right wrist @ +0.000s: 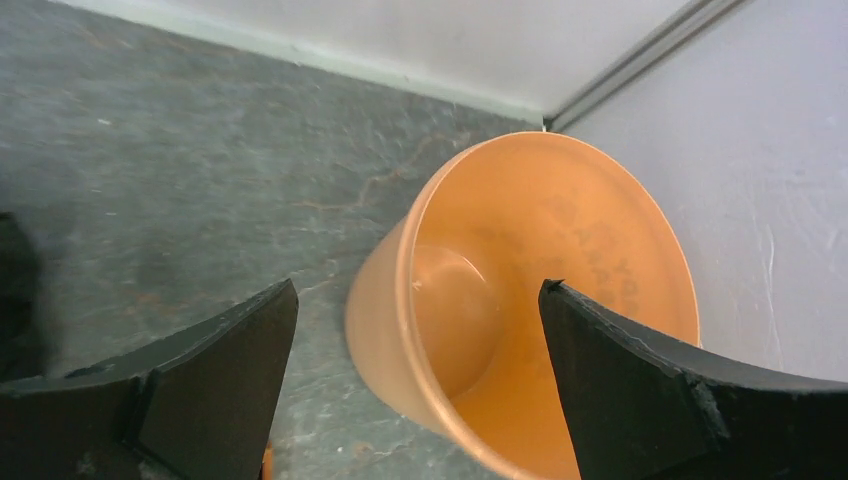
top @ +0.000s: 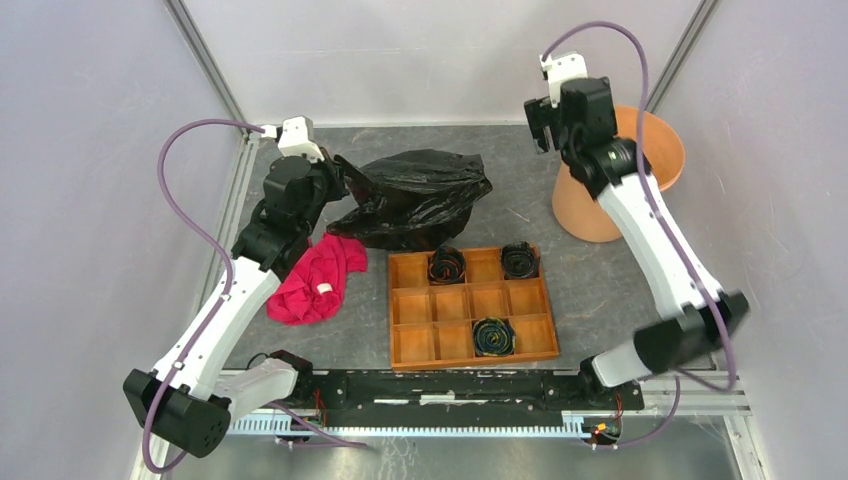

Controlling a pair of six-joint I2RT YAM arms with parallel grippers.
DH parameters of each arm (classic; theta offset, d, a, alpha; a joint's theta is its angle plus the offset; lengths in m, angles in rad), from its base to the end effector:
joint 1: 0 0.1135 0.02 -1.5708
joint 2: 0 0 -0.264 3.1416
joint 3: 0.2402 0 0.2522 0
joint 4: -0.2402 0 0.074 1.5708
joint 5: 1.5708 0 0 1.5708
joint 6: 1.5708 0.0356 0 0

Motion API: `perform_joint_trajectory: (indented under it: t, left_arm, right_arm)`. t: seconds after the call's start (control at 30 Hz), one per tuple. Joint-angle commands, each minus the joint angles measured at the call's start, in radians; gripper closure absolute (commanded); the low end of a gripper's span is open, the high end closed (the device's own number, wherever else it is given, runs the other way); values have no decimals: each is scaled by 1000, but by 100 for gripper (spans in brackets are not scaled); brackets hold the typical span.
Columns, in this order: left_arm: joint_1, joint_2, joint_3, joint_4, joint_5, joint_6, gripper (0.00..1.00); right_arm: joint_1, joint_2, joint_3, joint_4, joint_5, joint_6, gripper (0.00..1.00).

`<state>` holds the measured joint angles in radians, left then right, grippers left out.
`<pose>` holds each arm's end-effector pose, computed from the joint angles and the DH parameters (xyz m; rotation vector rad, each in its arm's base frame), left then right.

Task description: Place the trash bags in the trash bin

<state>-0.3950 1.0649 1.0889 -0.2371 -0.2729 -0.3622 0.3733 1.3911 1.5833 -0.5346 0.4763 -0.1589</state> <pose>0.2265 -0.0840 0.3874 -0.1675 1.7780 -0.3028 0.2865 0.0947 0.4435 -0.1817 1.8766 -0.3083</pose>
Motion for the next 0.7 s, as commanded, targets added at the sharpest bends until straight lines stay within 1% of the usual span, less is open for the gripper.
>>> perform_joint_trajectory:
  t: [0.0,0.1,0.2,0.3,0.4,0.53,0.6,0.67]
  left_arm:
    - [-2,-15,9,20,-31,41,98]
    - [-1,-30,5,24,-19,40,98]
    - [-14,-40,-4,32,-24,38,98]
    - [-39,-34,-5,33,-35,44,98]
    - [-59,-29,-7,33,-38,46,98]
    - [-64,-35,-3,29,-39,44,98]
    - [-62,-36,-4,28,-48,46,98]
    - [-60,-35,-7,31,-51,45,98]
  right_arm:
    - [-123,223,239,-209,-117,1,2]
    - [-171,358,351,-296,-195,16,7]
    - [-184,390,314,-281,-224,34,14]
    - [-183,375,223,-242,-224,47,22]
    - [-184,367,155,-225,-225,48,37]
    - [-160,361,138,-207,-309,26,67]
    - [-119,354,139,-193,-330,-2,73]
    - [-72,358,146,-190,-346,-23,75]
